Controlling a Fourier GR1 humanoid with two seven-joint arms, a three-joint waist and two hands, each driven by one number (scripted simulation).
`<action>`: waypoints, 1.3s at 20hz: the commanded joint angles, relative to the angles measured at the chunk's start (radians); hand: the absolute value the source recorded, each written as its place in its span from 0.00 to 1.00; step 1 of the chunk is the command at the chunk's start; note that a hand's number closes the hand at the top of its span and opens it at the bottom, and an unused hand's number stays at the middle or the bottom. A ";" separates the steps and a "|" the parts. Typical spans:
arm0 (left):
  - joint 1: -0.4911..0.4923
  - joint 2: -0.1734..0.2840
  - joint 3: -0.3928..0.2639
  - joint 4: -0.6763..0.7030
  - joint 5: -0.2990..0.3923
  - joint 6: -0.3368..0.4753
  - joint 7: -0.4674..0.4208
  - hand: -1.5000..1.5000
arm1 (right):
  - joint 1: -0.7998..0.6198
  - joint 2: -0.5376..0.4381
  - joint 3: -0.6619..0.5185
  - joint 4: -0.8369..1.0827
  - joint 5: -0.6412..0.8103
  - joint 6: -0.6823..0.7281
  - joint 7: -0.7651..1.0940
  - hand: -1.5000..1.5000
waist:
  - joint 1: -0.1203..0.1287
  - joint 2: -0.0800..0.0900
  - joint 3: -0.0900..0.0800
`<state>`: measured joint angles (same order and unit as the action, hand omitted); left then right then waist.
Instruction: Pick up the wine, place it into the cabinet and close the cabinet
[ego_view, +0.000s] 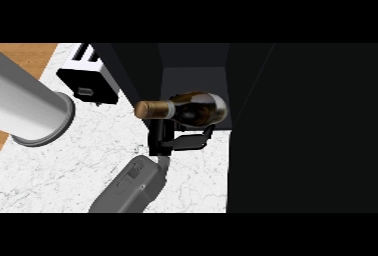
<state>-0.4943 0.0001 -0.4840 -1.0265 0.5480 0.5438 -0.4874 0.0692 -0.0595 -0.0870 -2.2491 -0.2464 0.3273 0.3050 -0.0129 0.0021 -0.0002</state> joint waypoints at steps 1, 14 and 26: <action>-0.049 0.000 0.027 0.130 0.070 -0.049 -0.073 1.00 | 0.003 -0.025 -0.021 -0.076 -0.068 -0.011 0.085 0.00 | -0.002 0.000 0.000; -0.100 0.000 0.063 0.306 0.245 -0.234 -0.165 1.00 | -0.051 -0.035 -0.050 0.007 -0.090 -0.004 0.053 0.00 | -0.001 0.001 0.000; -0.301 0.000 0.013 0.512 0.400 -0.246 -0.193 1.00 | -0.025 -0.031 -0.049 0.027 -0.077 0.022 0.020 0.00 | -0.019 0.005 -0.001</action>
<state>-0.7139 0.0002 -0.4582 -0.5866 0.8814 0.3040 -0.6805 0.0610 -0.0798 -0.1260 -2.2355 -0.3124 0.3416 0.3280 -0.0230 0.0045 -0.0005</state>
